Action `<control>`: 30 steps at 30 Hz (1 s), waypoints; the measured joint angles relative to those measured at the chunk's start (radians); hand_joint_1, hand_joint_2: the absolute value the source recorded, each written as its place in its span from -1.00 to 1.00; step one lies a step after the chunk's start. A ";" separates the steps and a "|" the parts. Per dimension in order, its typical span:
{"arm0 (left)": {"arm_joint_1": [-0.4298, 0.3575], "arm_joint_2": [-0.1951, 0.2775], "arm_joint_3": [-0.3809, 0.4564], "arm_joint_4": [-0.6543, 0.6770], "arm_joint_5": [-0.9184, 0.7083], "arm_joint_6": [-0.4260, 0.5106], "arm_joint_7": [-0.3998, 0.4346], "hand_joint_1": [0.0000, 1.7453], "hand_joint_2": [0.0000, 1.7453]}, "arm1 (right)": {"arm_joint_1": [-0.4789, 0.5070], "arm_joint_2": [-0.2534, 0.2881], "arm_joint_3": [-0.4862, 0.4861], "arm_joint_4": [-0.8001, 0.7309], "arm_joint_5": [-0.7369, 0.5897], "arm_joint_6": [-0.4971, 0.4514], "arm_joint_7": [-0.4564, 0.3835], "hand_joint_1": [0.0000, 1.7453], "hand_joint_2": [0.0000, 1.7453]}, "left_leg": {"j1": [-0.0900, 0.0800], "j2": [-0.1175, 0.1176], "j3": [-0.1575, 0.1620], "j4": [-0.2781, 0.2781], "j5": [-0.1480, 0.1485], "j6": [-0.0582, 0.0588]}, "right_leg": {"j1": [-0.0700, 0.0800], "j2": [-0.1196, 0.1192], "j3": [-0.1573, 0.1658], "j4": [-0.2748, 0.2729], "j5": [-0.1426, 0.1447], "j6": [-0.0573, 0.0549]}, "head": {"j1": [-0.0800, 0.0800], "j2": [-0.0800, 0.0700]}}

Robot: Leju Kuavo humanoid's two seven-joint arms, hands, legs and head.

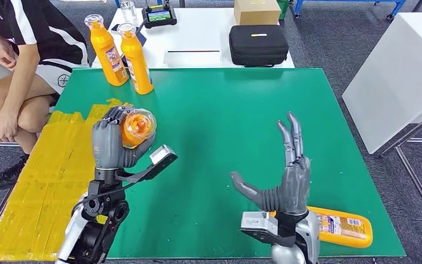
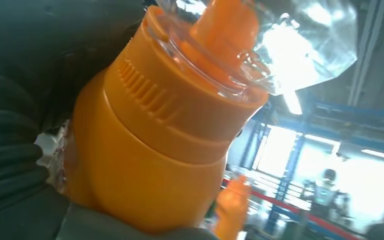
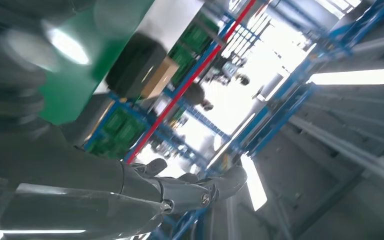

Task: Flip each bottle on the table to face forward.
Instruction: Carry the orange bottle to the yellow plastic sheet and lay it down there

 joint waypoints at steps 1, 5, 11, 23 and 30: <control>-0.004 0.001 0.007 0.010 -0.016 0.000 0.008 1.00 1.00 | 0.006 -0.001 -0.012 -0.008 0.002 0.000 0.002 -1.00 1.00 | 0.000 0.000 0.000 0.000 0.000 0.000 | 0.000 0.000 0.000 0.000 0.000 0.000 | 0.000 0.000; -0.013 0.009 0.023 0.032 -0.044 -0.003 0.041 1.00 1.00 | 0.023 -0.004 -0.042 -0.030 0.006 0.000 0.010 -1.00 1.00 | 0.000 0.000 0.000 0.000 0.000 0.000 | 0.000 0.000 0.000 0.000 0.000 0.000 | 0.000 0.000; -0.071 0.095 -0.018 0.097 -0.068 -0.052 0.245 1.00 1.00 | 0.075 -0.020 -0.128 -0.085 0.003 -0.001 0.038 -1.00 1.00 | 0.000 0.000 0.000 0.000 0.000 0.000 | 0.000 0.000 0.000 0.000 0.000 0.000 | 0.000 0.000; -0.184 0.167 -0.082 0.350 -0.070 -0.077 0.282 1.00 1.00 | 0.102 -0.029 -0.207 -0.114 0.005 0.008 0.039 -1.00 1.00 | 0.000 0.001 0.000 0.000 0.000 0.000 | 0.000 0.001 0.000 0.000 0.000 0.000 | 0.000 0.000; -0.196 0.174 -0.092 0.391 -0.070 -0.077 0.284 1.00 1.00 | 0.102 -0.029 -0.208 -0.114 0.006 0.008 0.039 -1.00 1.00 | 0.000 0.001 0.000 0.000 0.000 0.000 | 0.000 0.001 0.000 0.000 0.000 0.000 | 0.000 0.000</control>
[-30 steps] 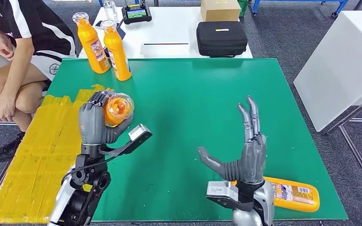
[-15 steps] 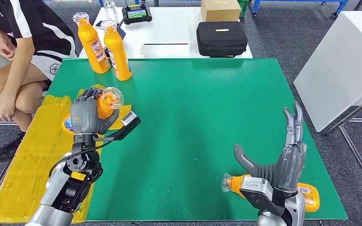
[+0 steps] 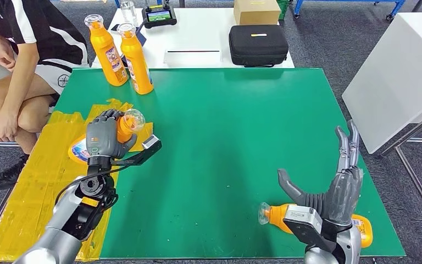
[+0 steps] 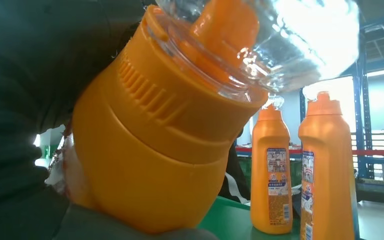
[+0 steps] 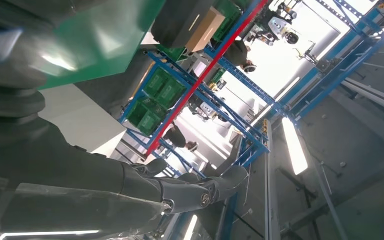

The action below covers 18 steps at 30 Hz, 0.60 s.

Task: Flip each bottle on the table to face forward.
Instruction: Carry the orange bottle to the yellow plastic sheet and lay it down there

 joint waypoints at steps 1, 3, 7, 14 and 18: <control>-0.002 0.001 -0.001 0.004 0.000 -0.002 0.005 1.00 1.00 | 0.000 0.000 0.000 0.000 0.001 0.000 0.000 -1.00 1.00 | 0.000 0.000 0.000 0.000 0.000 0.000 | 0.000 0.000 0.000 0.000 0.000 0.000 | 0.000 0.000; -0.005 0.003 -0.007 0.012 0.000 -0.009 0.022 1.00 1.00 | 0.000 0.000 -0.001 0.000 0.003 0.000 0.000 -1.00 1.00 | 0.000 0.000 0.000 0.000 0.000 0.000 | 0.000 0.000 0.000 0.000 0.000 0.000 | 0.000 0.000; -0.015 0.006 -0.015 0.046 0.000 -0.020 0.032 1.00 1.00 | -0.002 0.000 -0.002 0.004 0.003 0.000 0.003 -1.00 1.00 | 0.000 0.000 0.000 0.000 0.000 0.000 | 0.000 0.000 0.000 0.000 0.000 0.000 | 0.000 0.000; -0.054 0.006 -0.016 0.165 -0.001 -0.045 0.023 0.69 1.00 | -0.011 0.003 -0.010 0.020 0.014 0.032 0.014 -1.00 1.00 | 0.000 0.000 0.000 0.000 0.000 0.000 | 0.000 0.000 0.000 0.000 0.000 0.000 | 0.000 0.000; -0.094 0.005 -0.019 0.257 -0.003 -0.117 0.019 -0.21 1.00 | -0.024 0.013 -0.023 0.028 0.033 0.061 0.025 -1.00 1.00 | 0.000 0.000 0.000 0.000 0.000 0.000 | 0.000 0.000 0.000 0.000 0.000 0.000 | 0.000 0.000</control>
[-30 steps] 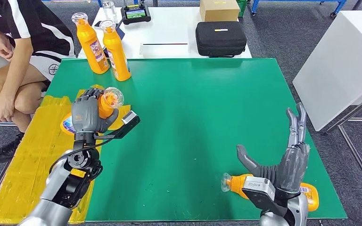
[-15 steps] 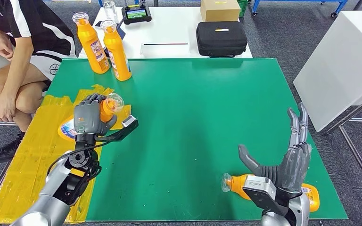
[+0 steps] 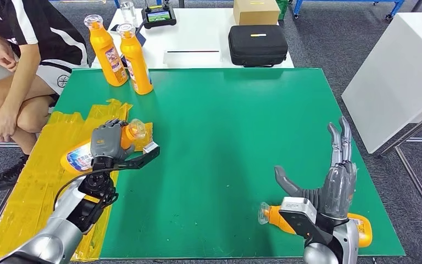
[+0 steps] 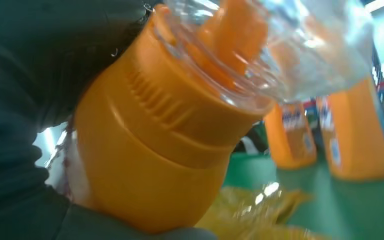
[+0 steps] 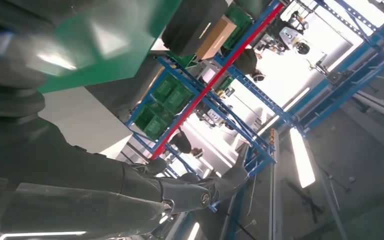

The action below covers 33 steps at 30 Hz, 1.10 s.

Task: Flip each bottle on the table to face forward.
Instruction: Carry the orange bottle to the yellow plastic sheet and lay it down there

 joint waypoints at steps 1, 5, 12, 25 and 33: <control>-0.007 -0.001 0.000 0.020 0.000 -0.017 0.000 -0.31 1.00 | -0.003 0.002 -0.003 0.002 0.003 0.005 0.001 -1.00 1.00 | 0.000 0.000 0.000 0.000 0.000 0.000 | 0.000 0.000 0.000 0.000 0.000 0.000 | 0.000 0.000; -0.022 -0.005 -0.002 0.096 0.001 -0.079 -0.008 -1.00 1.00 | -0.016 0.014 -0.008 0.011 0.013 0.024 0.002 -1.00 1.00 | 0.000 0.000 0.000 0.000 0.000 0.000 | 0.000 0.000 0.000 0.000 0.000 0.000 | 0.000 0.000; -0.026 -0.011 -0.005 0.183 0.001 -0.113 -0.031 -1.00 1.00 | -0.031 0.027 -0.008 0.023 0.020 0.044 0.009 -1.00 1.00 | 0.000 0.000 0.000 0.000 0.000 0.000 | 0.000 0.000 0.000 0.000 0.000 0.000 | 0.000 0.000; -0.038 -0.036 0.062 0.237 0.061 -0.072 -0.195 -1.00 1.00 | -0.032 0.060 -0.018 0.027 0.034 0.080 0.017 -1.00 1.00 | 0.000 -0.001 0.002 0.000 0.000 0.000 | 0.000 -0.001 0.002 0.000 0.000 0.000 | 0.000 0.000; 0.027 -0.114 0.275 0.112 0.314 0.087 -0.493 -1.00 1.00 | -0.021 0.067 -0.039 0.017 0.037 0.111 0.020 -1.00 1.00 | 0.000 -0.001 0.000 0.000 0.000 0.000 | 0.000 -0.001 0.001 0.000 0.000 0.000 | 0.000 0.000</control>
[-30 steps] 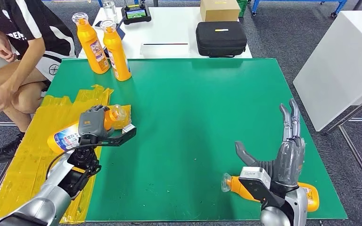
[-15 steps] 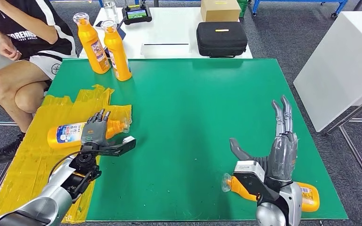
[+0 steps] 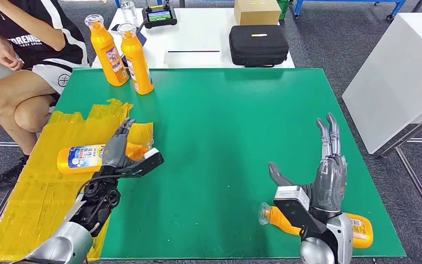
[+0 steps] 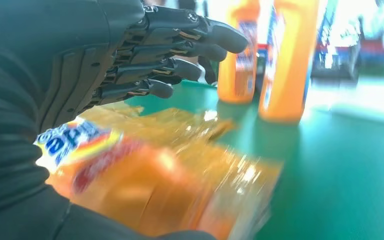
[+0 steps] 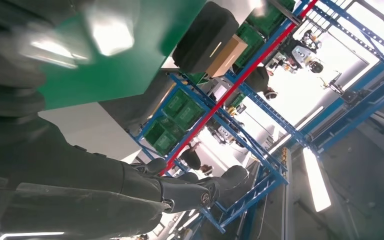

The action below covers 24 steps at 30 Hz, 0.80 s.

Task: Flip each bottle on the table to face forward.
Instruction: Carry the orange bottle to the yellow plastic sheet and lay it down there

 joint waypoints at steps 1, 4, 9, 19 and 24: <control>0.008 -0.009 0.024 -0.027 0.022 0.002 -0.016 -1.00 1.00 | 0.001 0.001 -0.002 -0.002 0.001 0.002 0.000 -1.00 1.00 | 0.000 0.000 0.000 0.000 0.000 0.000 | 0.000 0.000 0.000 0.000 0.000 0.000 | 0.000 0.000; 0.031 -0.028 0.075 -0.095 0.065 0.018 -0.046 -1.00 1.00 | 0.004 0.003 -0.009 -0.006 0.009 0.004 0.002 -1.00 1.00 | 0.000 0.000 0.000 0.000 0.000 0.000 | 0.000 0.000 0.000 0.000 0.000 0.000 | 0.000 0.000; 0.104 -0.063 0.147 -0.282 0.208 0.128 -0.104 -1.00 1.00 | 0.020 0.003 -0.012 -0.022 0.107 0.086 0.045 -1.00 1.00 | 0.000 0.000 0.000 0.000 0.000 0.000 | 0.000 0.000 0.000 0.000 0.000 0.000 | 0.000 0.000; 0.220 -0.118 0.209 -0.624 0.504 -0.002 -0.182 -1.00 1.00 | 0.093 -0.062 -0.013 -0.045 0.436 0.421 0.185 -1.00 1.00 | 0.000 -0.001 -0.001 0.000 0.000 0.000 | 0.000 0.000 -0.001 0.000 0.000 0.000 | 0.000 0.000; 0.264 -0.140 0.198 -0.728 0.606 -0.062 -0.210 -1.00 1.00 | 0.151 -0.127 -0.027 -0.038 0.461 0.484 0.180 -1.00 1.00 | -0.001 -0.001 -0.001 0.000 -0.001 0.001 | 0.000 0.000 -0.001 -0.001 0.000 0.000 | 0.000 0.000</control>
